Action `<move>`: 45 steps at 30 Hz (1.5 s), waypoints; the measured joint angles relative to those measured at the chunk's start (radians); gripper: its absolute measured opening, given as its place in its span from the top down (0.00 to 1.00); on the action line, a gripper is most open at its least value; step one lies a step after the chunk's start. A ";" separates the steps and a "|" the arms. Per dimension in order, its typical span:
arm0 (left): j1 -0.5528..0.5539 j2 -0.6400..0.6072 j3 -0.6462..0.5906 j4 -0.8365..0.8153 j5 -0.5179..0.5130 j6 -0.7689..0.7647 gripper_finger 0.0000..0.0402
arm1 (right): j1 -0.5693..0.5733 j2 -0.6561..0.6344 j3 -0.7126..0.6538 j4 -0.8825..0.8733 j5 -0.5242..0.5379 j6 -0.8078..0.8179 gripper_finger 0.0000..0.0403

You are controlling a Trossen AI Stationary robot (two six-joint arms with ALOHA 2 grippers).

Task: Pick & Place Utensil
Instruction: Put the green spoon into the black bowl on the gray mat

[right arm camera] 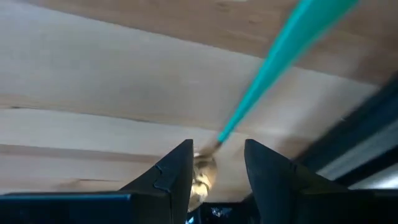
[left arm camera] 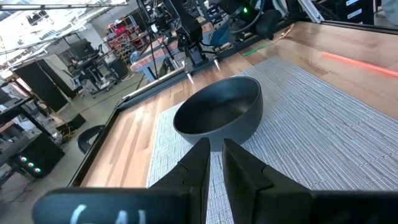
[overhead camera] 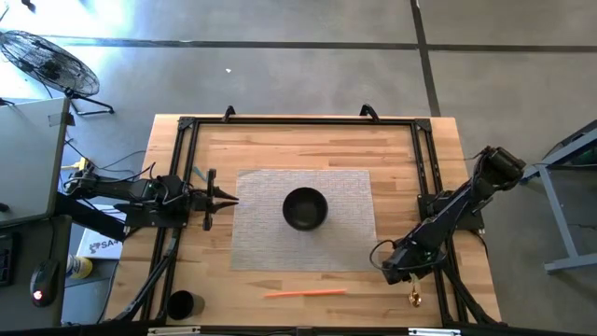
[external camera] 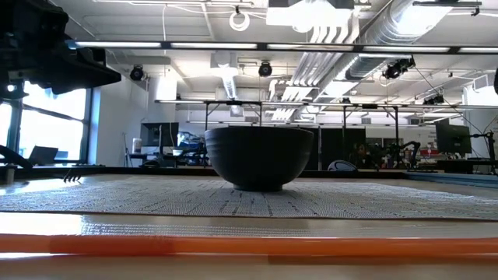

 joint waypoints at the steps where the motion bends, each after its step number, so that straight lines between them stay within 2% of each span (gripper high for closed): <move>1: 0.000 0.000 0.000 0.000 0.000 0.000 0.90 | 0.002 0.000 -0.016 0.036 0.004 0.002 0.66; 12: 0.000 0.000 0.000 0.000 0.000 0.000 0.90 | 0.005 0.000 -0.068 0.109 0.013 0.027 0.68; 22: 0.000 0.000 0.000 0.000 0.000 0.000 0.90 | 0.006 0.000 -0.070 0.132 0.043 0.018 0.86; 30: 0.000 0.000 0.000 0.000 0.000 0.000 0.90 | 0.006 -0.002 -0.070 0.126 0.095 -0.008 0.93; 45: 0.000 0.000 0.000 0.000 0.000 0.000 0.90 | 0.006 -0.001 -0.069 0.103 0.113 -0.025 0.88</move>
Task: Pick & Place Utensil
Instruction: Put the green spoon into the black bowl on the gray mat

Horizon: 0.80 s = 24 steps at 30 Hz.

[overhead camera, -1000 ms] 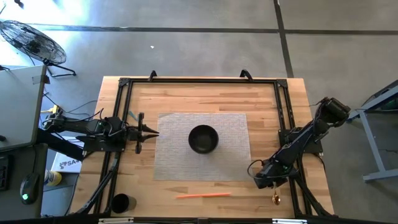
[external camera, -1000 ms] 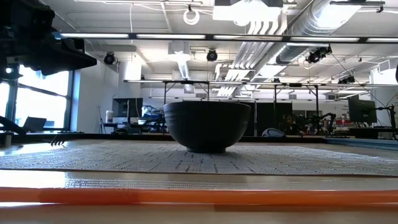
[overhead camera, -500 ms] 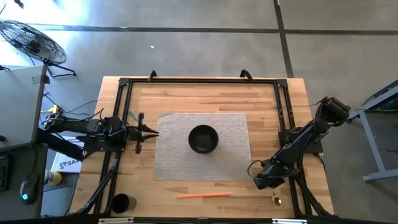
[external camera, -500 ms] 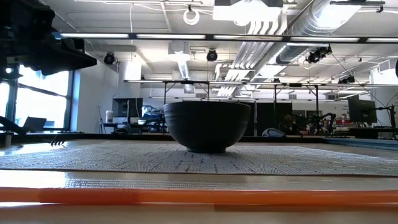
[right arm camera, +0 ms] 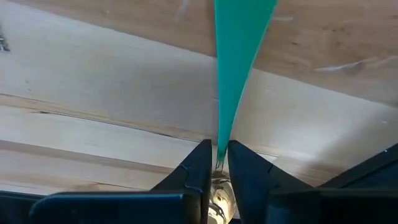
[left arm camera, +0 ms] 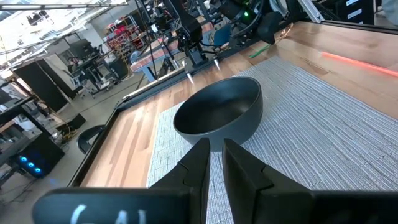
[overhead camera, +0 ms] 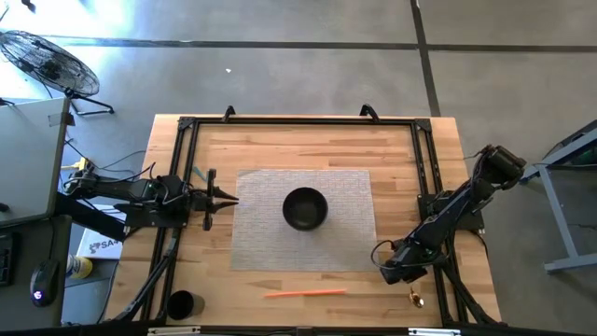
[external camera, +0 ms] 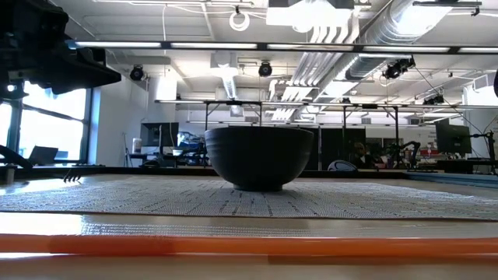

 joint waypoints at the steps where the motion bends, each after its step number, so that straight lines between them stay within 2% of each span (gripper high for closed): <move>1: 0.000 0.000 0.000 0.000 0.000 0.000 0.90 | 0.000 0.000 0.000 0.000 0.000 -0.001 0.89; 7: 0.000 0.000 0.000 0.000 0.000 0.000 0.90 | 0.000 0.000 0.000 -0.003 0.004 -0.004 0.98; 15: 0.000 0.000 0.000 0.000 0.000 0.000 0.90 | -0.002 -0.003 0.023 -0.019 0.004 -0.063 0.96; 24: 0.000 0.000 0.000 0.000 0.000 0.000 0.90 | -0.099 -0.044 0.178 -0.262 0.136 -0.247 0.98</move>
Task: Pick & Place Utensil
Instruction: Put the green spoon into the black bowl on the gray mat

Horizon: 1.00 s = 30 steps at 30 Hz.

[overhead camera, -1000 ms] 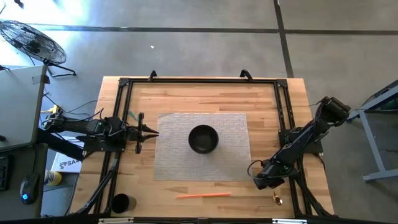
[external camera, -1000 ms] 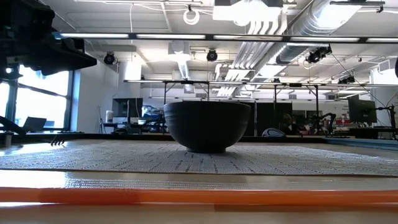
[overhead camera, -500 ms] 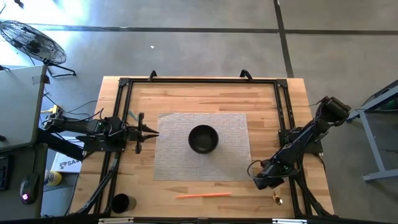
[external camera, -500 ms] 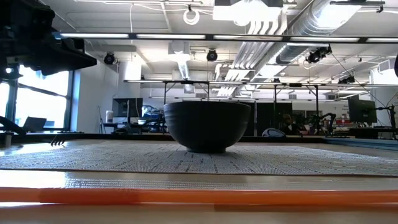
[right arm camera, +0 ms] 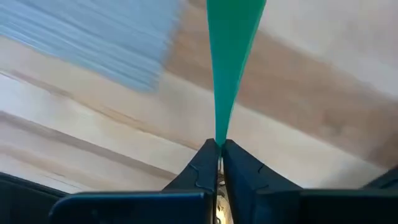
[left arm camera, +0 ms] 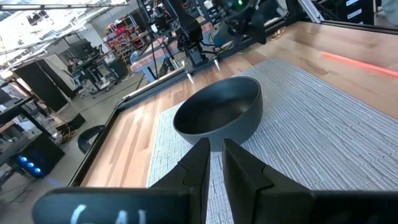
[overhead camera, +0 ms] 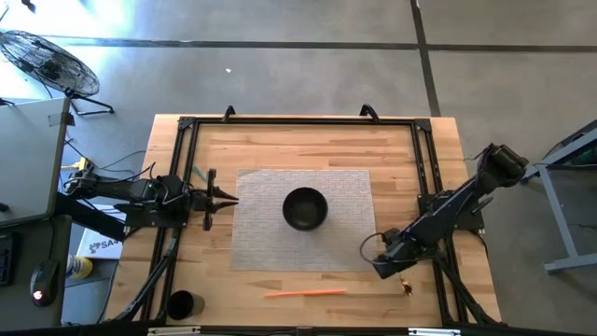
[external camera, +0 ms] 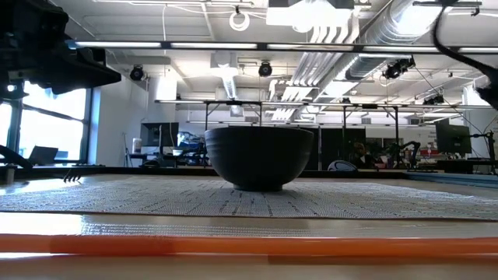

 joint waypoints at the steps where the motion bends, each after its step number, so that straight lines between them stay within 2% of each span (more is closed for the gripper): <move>1: 0.000 0.000 0.000 0.000 0.000 0.000 0.90 | -0.016 0.000 0.025 -0.031 0.014 -0.026 0.98; 9: 0.000 0.000 0.000 0.000 0.000 0.000 0.90 | -0.129 0.000 0.247 -0.212 0.218 -0.254 0.99; 17: 0.000 0.000 0.000 0.000 0.000 0.000 0.90 | -0.267 0.017 0.442 -0.197 0.482 -0.593 0.99; 24: 0.000 0.000 0.000 0.000 0.000 0.000 0.90 | -0.453 0.141 0.565 -0.032 0.474 -0.967 0.99; 30: 0.000 0.000 0.000 0.000 0.000 0.000 0.90 | -0.580 0.330 0.737 -0.014 0.427 -1.197 0.99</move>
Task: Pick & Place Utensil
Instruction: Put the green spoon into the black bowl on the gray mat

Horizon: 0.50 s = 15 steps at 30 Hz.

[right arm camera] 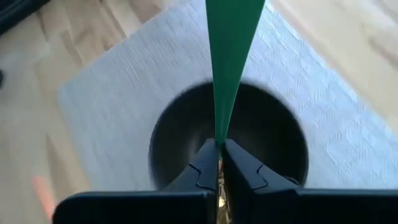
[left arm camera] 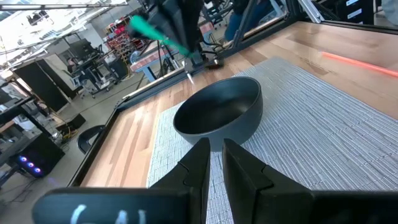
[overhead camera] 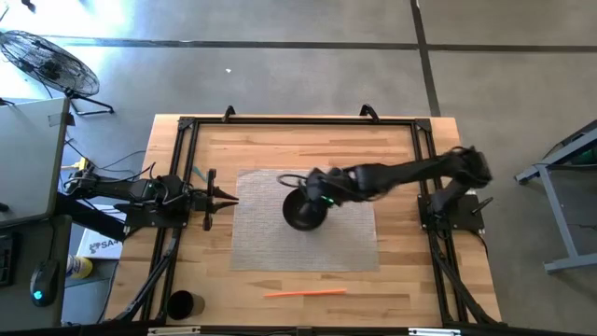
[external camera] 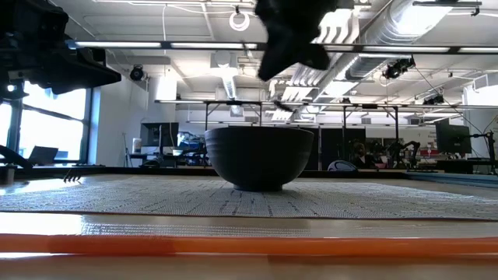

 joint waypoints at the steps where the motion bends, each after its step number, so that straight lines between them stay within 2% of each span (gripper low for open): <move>1: 0.000 0.000 0.000 0.000 0.000 0.000 0.90 | -0.014 0.033 0.032 -0.001 -0.013 -0.031 0.99; 8: 0.000 0.000 0.000 0.000 0.000 0.000 0.90 | -0.059 0.215 0.170 -0.073 -0.073 -0.139 0.99; 15: 0.000 0.000 0.000 0.000 0.000 0.000 0.90 | -0.062 0.239 0.117 -0.046 -0.072 -0.137 0.98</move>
